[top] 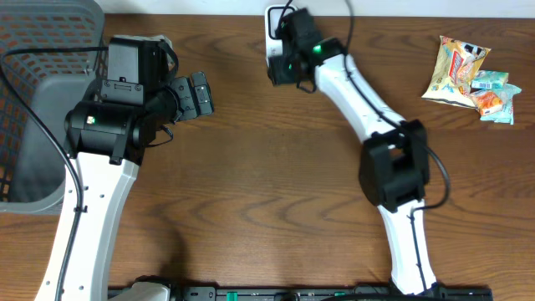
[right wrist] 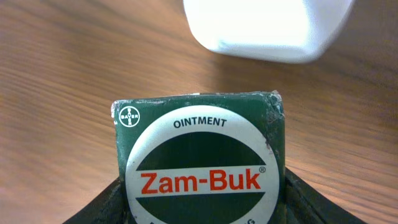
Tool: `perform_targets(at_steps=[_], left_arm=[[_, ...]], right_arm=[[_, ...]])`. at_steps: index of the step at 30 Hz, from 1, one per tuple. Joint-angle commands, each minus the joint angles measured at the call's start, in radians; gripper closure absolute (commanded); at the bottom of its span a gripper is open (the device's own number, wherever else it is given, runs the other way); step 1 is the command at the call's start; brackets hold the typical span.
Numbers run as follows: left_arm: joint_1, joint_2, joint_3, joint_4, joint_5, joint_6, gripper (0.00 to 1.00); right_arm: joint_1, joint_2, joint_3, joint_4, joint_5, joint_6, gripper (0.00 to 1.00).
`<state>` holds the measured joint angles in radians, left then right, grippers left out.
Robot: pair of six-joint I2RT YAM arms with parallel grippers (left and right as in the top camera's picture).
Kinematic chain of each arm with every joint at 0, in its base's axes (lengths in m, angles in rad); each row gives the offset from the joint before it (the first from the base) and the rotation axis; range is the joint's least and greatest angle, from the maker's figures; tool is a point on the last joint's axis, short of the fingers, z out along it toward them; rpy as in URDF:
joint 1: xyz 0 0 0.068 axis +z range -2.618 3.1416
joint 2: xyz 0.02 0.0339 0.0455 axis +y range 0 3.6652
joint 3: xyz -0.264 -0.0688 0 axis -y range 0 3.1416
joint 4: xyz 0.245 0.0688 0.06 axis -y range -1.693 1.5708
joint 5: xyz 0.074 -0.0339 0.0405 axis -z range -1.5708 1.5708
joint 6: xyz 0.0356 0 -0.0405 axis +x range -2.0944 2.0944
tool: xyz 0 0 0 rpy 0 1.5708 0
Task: Scan the item barcode
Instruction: 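Carry the Zam-Buk tin right toward the back right corner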
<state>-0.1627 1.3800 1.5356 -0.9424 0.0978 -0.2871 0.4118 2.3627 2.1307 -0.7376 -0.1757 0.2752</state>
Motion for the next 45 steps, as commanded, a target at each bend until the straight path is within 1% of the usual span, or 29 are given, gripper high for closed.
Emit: perform_targets(at_steps=[1, 3, 4, 6, 8, 12, 13, 15, 16, 17, 18, 20, 21, 25, 26, 27, 28, 31, 37, 45], left_arm=[[0.002, -0.002, 0.008, -0.003, -0.013, 0.006, 0.02], [0.002, -0.002, 0.008, -0.003, -0.013, 0.006, 0.02], [0.002, -0.002, 0.008, -0.003, -0.013, 0.006, 0.02], [0.002, -0.002, 0.008, -0.003, -0.013, 0.006, 0.02], [0.002, -0.002, 0.008, -0.003, -0.013, 0.006, 0.02], [0.002, -0.002, 0.008, -0.003, -0.013, 0.006, 0.02], [0.002, -0.002, 0.008, -0.003, -0.013, 0.006, 0.02], [0.002, -0.002, 0.008, -0.003, -0.013, 0.006, 0.02], [0.002, -0.002, 0.008, -0.003, -0.013, 0.006, 0.02], [0.002, -0.002, 0.008, -0.003, -0.013, 0.006, 0.02], [0.002, -0.002, 0.008, -0.003, -0.013, 0.006, 0.02], [0.002, -0.002, 0.008, -0.003, -0.013, 0.006, 0.02], [0.002, -0.002, 0.008, -0.003, -0.013, 0.006, 0.02], [0.002, -0.002, 0.008, -0.003, -0.013, 0.006, 0.02], [0.002, -0.002, 0.008, -0.003, -0.013, 0.006, 0.02], [0.002, -0.002, 0.008, -0.003, -0.013, 0.006, 0.02], [0.002, -0.002, 0.008, -0.003, -0.013, 0.006, 0.02], [0.002, -0.002, 0.008, -0.003, -0.013, 0.006, 0.02], [0.002, -0.002, 0.008, -0.003, -0.013, 0.006, 0.02], [0.002, -0.002, 0.008, -0.003, -0.013, 0.006, 0.02]], right_arm=[[-0.056, -0.051, 0.013, 0.089, -0.379, 0.262, 0.48], [-0.083, -0.043, 0.013, 0.16, -0.454, 0.381, 0.53], [-0.1, -0.035, 0.012, 0.207, -0.484, 0.46, 0.57], [-0.122, -0.023, 0.013, 0.275, -0.52, 0.581, 0.59], [-0.14, -0.012, 0.012, 0.344, -0.559, 0.687, 0.55], [-0.159, 0.01, 0.012, 0.485, -0.603, 0.915, 0.53], [-0.161, 0.019, 0.012, 0.526, -0.614, 0.995, 0.53], [-0.161, 0.031, 0.012, 0.571, -0.632, 1.095, 0.48], [-0.159, 0.047, 0.012, 0.608, -0.655, 1.188, 0.45], [-0.157, 0.055, 0.012, 0.631, -0.671, 1.242, 0.45], [-0.151, 0.073, 0.012, 0.668, -0.694, 1.334, 0.44], [-0.145, 0.093, 0.012, 0.683, -0.716, 1.429, 0.44], [-0.141, 0.106, 0.012, 0.682, -0.735, 1.507, 0.44], [-0.137, 0.118, 0.012, 0.682, -0.771, 1.72, 0.41], [-0.138, 0.118, 0.012, 0.682, -0.768, 1.737, 0.4], [-0.143, 0.118, 0.012, 0.683, -0.758, 1.775, 0.43], [-0.151, 0.118, 0.012, 0.687, -0.734, 1.776, 0.44], [-0.168, 0.118, 0.012, 0.68, -0.723, 1.776, 0.43], [-0.218, 0.118, 0.012, 0.674, -0.634, 1.776, 0.44], [-0.219, 0.125, 0.012, 0.674, -0.603, 1.776, 0.4]])
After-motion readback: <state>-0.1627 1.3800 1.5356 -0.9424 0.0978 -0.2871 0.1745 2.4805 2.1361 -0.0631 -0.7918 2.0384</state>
